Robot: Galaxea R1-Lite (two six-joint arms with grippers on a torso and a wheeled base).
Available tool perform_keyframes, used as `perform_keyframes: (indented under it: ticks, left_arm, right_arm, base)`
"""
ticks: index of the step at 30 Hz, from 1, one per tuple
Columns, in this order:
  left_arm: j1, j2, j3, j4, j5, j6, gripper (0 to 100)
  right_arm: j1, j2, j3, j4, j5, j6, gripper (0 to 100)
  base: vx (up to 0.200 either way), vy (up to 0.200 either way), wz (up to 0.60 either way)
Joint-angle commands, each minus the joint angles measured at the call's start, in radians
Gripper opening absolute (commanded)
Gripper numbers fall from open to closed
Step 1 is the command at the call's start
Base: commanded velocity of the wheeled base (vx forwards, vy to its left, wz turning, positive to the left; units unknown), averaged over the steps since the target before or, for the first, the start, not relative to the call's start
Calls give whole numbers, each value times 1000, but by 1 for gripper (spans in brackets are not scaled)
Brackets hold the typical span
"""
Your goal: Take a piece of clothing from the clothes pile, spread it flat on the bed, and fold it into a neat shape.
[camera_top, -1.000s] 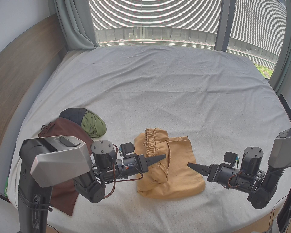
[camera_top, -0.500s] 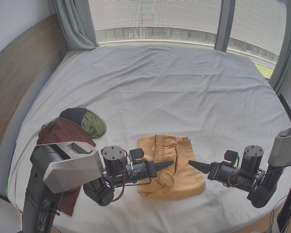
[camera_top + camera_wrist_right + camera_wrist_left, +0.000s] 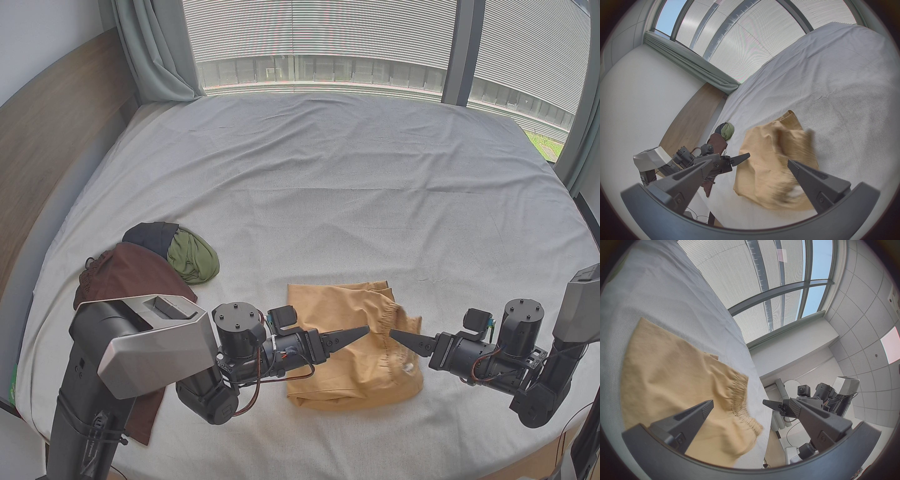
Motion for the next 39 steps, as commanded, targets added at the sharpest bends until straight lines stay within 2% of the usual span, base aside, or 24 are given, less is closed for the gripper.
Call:
perform_keyframes:
  ticks: [1,7,11,21,27,30,35,39]
  left_arm:
    - [7,1,0,-1,3,5,100]
    - [40,-34,59,-1,34,42,100]
    - [88,-89,115,-3,26,89,100]
    - [171,-237,237,-3,20,114,100]
    - [234,-303,314,-3,-46,123,100]
    - [266,-315,331,-3,-53,135,100]
    - [333,-321,356,-3,-95,221,100]
    - [349,-316,366,-3,-101,249,100]
  right_arm:
    - [2,3,1,-1,1,0,100]
    - [14,21,4,-1,-1,0,100]
    - [15,26,4,-1,-1,2,100]
    - [51,71,-1,-2,-2,6,100]
    - [69,80,1,-1,-4,8,100]
    - [75,92,1,-1,-4,8,100]
    - [81,138,2,-2,-4,8,100]
    - [91,152,5,-2,-4,8,100]
  base:
    - [0,0,0]
    - [0,0,0]
    - [0,0,0]
    - [0,0,0]
    - [0,0,0]
    - [0,0,0]
    - [0,0,0]
    - [0,0,0]
